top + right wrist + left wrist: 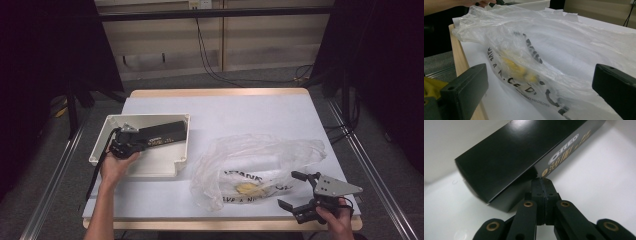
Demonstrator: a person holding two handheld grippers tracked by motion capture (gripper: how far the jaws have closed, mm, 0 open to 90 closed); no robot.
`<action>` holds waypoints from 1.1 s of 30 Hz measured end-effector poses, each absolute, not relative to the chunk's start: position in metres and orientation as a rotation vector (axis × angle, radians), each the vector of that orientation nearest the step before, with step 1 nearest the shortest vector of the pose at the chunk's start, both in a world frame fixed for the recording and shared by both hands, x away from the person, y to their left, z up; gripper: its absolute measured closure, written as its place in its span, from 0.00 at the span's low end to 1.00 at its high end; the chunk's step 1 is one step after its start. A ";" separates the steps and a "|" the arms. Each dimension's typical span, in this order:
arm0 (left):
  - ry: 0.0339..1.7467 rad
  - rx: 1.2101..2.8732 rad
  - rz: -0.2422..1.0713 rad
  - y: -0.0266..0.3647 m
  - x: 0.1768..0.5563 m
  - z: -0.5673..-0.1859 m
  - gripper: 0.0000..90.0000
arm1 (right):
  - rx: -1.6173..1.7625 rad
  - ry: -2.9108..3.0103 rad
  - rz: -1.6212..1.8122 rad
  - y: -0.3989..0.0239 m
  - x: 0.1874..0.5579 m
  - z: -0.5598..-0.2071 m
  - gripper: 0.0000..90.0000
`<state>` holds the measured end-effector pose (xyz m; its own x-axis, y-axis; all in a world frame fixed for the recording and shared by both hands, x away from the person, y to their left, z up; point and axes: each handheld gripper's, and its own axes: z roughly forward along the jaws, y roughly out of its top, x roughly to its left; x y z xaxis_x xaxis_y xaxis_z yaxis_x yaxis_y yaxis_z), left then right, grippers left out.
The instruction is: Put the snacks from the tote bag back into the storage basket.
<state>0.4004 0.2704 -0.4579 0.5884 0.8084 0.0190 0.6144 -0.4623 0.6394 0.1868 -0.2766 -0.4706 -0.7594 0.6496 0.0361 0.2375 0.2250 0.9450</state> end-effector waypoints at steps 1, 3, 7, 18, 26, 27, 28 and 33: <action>1.125 2.230 0.431 0.270 0.400 -0.458 1.00 | 0.821 2.139 1.547 -0.277 0.187 -0.471 0.00; 1.130 2.233 0.428 0.268 0.403 -0.459 1.00 | 0.819 2.142 1.550 -0.276 0.187 -0.471 0.00; 1.149 2.231 0.421 0.264 0.408 -0.464 1.00 | 0.817 2.147 1.547 -0.276 0.186 -0.471 0.00; 1.141 2.229 0.435 0.251 0.421 -0.463 1.00 | 0.823 2.144 1.544 -0.277 0.186 -0.471 0.00; 1.106 2.234 0.425 0.243 0.424 -0.467 1.00 | 0.834 2.138 1.544 -0.278 0.186 -0.472 0.00; 1.112 2.231 0.427 0.241 0.424 -0.468 1.00 | 0.829 2.142 1.549 -0.278 0.186 -0.472 0.00; 1.111 2.232 0.431 0.241 0.424 -0.468 1.00 | 0.830 2.142 1.547 -0.278 0.186 -0.472 0.00; 1.118 2.223 0.451 0.244 0.426 -0.466 1.00 | 0.828 2.143 1.543 -0.279 0.185 -0.471 0.00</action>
